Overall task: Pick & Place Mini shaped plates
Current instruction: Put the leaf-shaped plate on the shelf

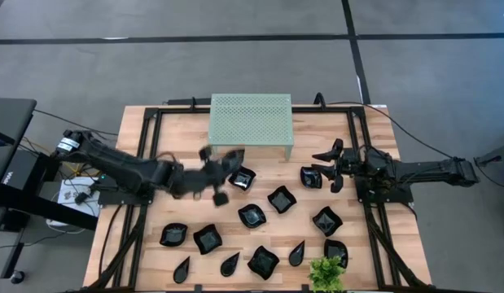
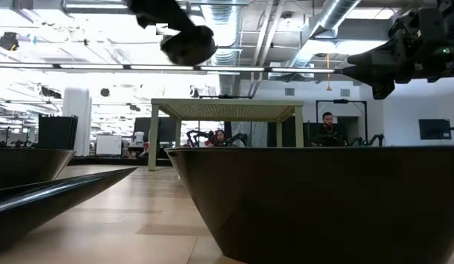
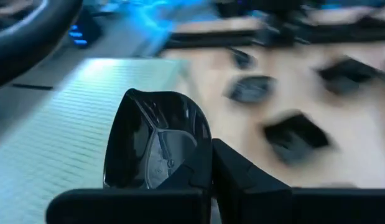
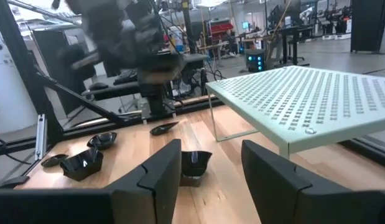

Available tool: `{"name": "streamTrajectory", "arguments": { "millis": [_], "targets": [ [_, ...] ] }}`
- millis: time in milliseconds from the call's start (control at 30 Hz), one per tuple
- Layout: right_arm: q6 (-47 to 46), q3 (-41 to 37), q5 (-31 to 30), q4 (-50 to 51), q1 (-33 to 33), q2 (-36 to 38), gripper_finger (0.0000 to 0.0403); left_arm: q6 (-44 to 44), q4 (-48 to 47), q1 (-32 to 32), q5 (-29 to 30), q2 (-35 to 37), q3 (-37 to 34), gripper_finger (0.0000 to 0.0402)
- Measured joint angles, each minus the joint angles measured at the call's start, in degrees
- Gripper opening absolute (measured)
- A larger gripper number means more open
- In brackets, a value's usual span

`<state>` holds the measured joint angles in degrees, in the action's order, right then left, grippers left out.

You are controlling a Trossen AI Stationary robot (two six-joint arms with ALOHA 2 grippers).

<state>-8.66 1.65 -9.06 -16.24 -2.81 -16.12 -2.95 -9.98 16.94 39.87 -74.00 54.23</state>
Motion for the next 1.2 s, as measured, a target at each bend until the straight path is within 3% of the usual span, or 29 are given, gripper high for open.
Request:
{"name": "streamTrajectory", "arguments": {
  "millis": [167, 267, 433, 867, 1200],
  "targets": [
    [2.6, 0.0, 0.0, -1.8, 0.0, 0.0, 0.0164, 1.9, 0.1, -13.2, 0.1, 0.0, -0.4, 0.0006],
    [4.2, 0.0, 0.0, -3.0, 0.0, 0.0, 0.0166, 2.0, 0.2, -21.7, -4.7, 0.0, -2.1, 0.0006],
    [4.7, 0.0, 0.0, -3.2, 0.0, 0.0, 0.0165, 1.2, 2.7, -28.9, -9.2, 0.0, -5.2, 0.0007],
    [8.6, 0.0, 0.0, -3.2, 0.0, 0.0, 0.0166, 8.1, 12.8, -30.3, -9.4, 0.0, -9.5, 0.0010],
    [13.2, 0.0, 0.0, -5.3, 0.0, 0.0, 0.0173, 7.9, 16.9, -30.3, -12.1, 0.0, -11.7, 0.0063]
  ]
}}
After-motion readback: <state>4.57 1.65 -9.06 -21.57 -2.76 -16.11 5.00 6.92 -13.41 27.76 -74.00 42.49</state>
